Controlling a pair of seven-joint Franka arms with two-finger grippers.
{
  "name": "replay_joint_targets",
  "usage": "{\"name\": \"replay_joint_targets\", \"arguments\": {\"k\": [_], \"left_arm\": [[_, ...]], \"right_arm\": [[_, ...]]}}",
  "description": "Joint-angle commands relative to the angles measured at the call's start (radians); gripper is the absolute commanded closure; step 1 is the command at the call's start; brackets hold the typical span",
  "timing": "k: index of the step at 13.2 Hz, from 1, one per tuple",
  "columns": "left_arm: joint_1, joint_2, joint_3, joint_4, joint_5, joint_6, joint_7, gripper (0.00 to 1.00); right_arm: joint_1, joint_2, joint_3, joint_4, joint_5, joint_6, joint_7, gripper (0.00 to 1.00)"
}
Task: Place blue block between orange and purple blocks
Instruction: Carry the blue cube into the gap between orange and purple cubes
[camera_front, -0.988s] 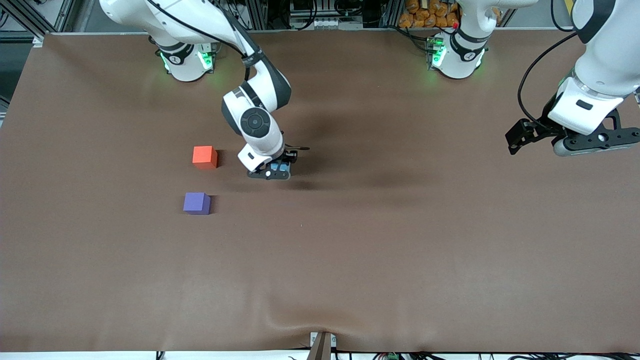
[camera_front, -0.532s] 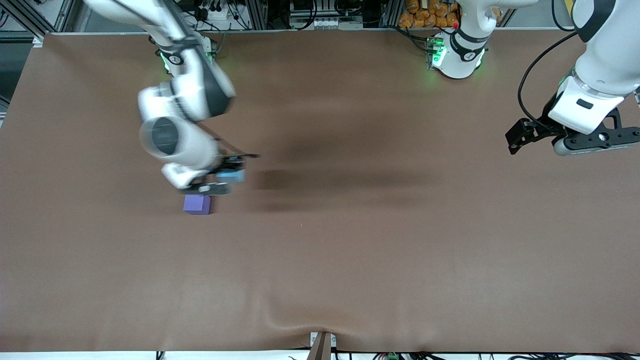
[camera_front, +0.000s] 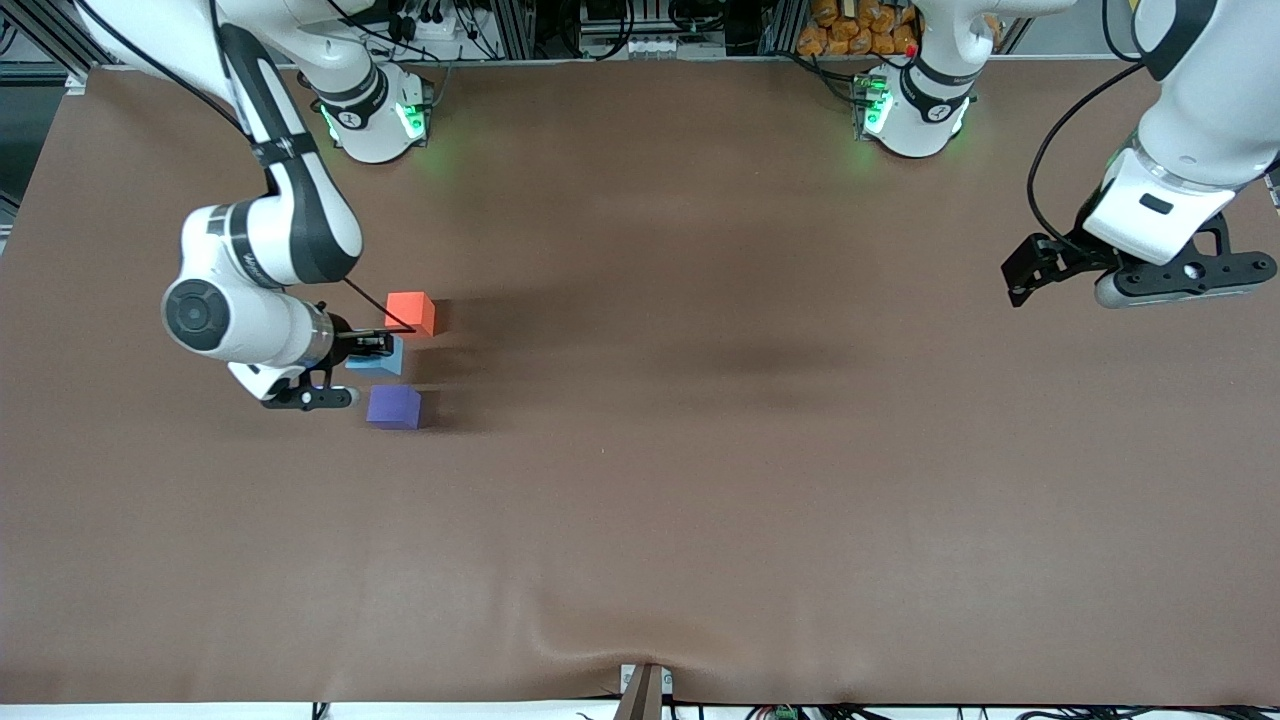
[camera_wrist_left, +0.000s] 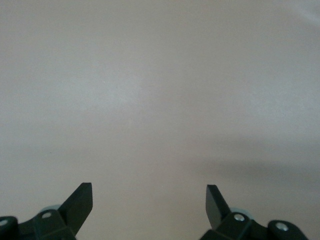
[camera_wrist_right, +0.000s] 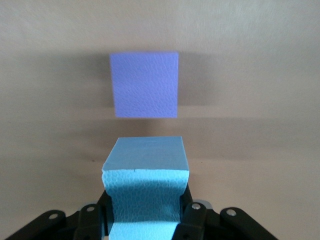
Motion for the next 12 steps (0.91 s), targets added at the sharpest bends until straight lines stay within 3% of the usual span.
{"name": "replay_joint_targets", "arguments": {"k": [1, 5, 9, 12], "left_arm": [[0.01, -0.015, -0.018, 0.004, 0.001, -0.021, 0.002, 0.0], [0.013, -0.014, -0.013, 0.019, -0.002, -0.027, 0.008, 0.0], [0.019, -0.004, -0.009, 0.142, -0.065, -0.191, 0.02, 0.0], [0.031, -0.007, -0.009, 0.144, -0.068, -0.231, 0.034, 0.0]], "right_arm": [[-0.017, -0.019, 0.02, -0.058, -0.012, 0.082, -0.006, 1.0], [-0.007, -0.006, 0.021, -0.069, -0.012, 0.111, -0.002, 1.0], [0.001, 0.017, 0.023, -0.13, -0.012, 0.218, -0.003, 1.0], [0.032, 0.032, 0.023, -0.138, -0.012, 0.241, 0.009, 1.0]]}}
